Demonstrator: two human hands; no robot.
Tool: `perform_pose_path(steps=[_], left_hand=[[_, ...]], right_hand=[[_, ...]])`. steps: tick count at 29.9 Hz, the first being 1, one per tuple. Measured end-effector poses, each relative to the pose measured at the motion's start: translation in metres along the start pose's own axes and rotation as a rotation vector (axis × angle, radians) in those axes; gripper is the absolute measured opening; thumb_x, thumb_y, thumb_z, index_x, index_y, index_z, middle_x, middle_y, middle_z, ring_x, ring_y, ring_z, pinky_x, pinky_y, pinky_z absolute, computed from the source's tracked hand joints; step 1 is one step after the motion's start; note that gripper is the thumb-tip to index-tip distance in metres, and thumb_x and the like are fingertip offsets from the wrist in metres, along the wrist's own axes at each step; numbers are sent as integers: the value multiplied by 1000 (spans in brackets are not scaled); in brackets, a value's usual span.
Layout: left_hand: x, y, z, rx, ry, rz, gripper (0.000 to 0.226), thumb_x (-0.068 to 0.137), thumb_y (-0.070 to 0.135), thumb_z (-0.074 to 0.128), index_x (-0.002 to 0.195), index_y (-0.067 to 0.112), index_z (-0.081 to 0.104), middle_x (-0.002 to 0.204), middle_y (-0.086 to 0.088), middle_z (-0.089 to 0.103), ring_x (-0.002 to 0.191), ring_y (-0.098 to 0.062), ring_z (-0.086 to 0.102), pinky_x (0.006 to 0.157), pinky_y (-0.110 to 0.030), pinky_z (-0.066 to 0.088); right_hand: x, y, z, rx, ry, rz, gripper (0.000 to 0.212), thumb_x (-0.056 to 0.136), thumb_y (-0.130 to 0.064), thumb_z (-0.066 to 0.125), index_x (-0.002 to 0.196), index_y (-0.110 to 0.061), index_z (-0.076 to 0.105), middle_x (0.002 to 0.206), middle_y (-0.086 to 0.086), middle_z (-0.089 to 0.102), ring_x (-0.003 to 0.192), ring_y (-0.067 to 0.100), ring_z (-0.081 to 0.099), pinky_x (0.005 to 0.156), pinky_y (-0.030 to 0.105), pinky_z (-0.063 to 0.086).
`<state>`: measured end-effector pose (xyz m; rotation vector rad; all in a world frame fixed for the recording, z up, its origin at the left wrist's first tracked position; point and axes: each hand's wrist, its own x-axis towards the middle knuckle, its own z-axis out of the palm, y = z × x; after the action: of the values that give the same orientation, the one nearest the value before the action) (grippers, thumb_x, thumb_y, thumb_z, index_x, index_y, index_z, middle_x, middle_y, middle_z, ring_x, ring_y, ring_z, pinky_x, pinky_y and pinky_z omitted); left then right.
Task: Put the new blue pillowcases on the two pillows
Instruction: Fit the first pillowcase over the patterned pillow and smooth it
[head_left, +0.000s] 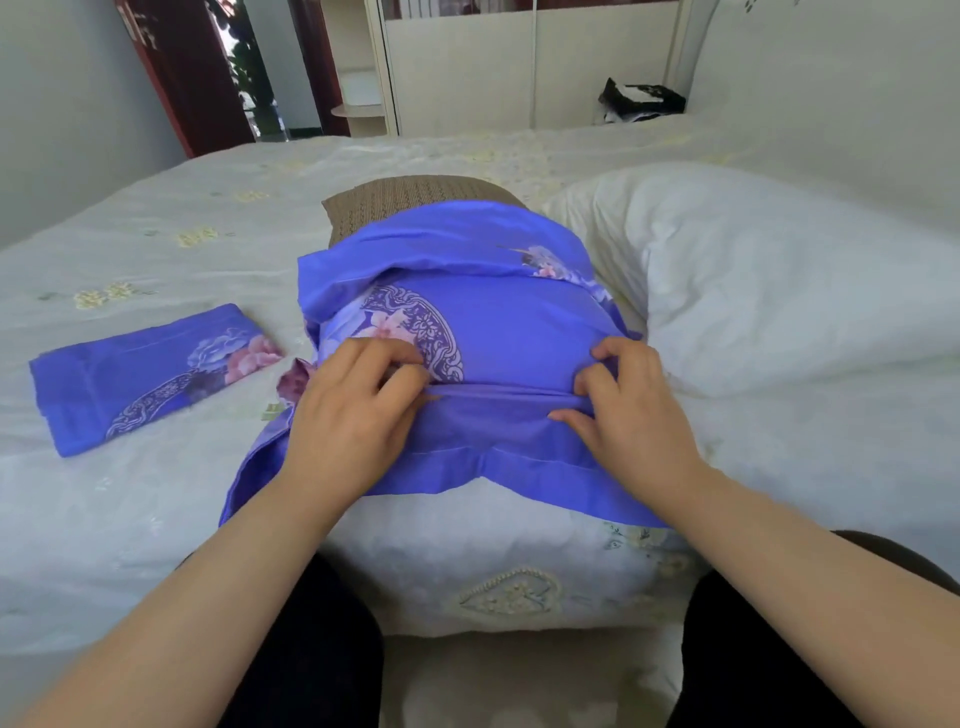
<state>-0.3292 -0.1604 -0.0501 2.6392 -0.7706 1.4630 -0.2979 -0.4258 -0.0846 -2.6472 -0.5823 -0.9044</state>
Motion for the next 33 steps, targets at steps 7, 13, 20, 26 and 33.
perform_pose_path(steps=[7,13,20,26,33], left_hand=[[11,14,-3,33,-151,-256,13,88,25,41,86,12,39,47,-12,53,36,-30,48,39,-21,23],[33,-6,10,-130,-400,-475,29,95,44,40,90,16,47,71,-6,58,75,-33,56,57,-33,31],[36,-25,0,38,-452,-436,42,88,57,42,82,16,48,75,-2,54,76,-30,51,59,-33,34],[38,-20,5,-91,-281,-589,29,100,33,37,84,10,45,74,-5,48,71,-30,45,58,-34,23],[45,-46,22,-397,-497,-701,43,96,40,45,64,11,40,59,0,40,57,-18,39,56,-32,32]], right_hand=[[4,-6,-20,156,27,129,9,93,-15,53,94,-6,54,78,10,58,69,34,52,56,32,32],[45,5,-17,451,-201,219,22,94,-34,52,94,-13,49,70,-2,51,72,25,50,68,36,39],[55,22,-12,460,-344,131,29,82,-38,69,97,-14,61,99,-2,57,97,17,54,84,27,41],[66,2,-9,385,-18,165,24,93,-30,56,106,-10,57,87,7,63,80,27,55,70,37,43],[86,22,12,534,-296,262,29,93,-40,54,73,-18,55,60,-5,44,63,13,43,64,32,35]])
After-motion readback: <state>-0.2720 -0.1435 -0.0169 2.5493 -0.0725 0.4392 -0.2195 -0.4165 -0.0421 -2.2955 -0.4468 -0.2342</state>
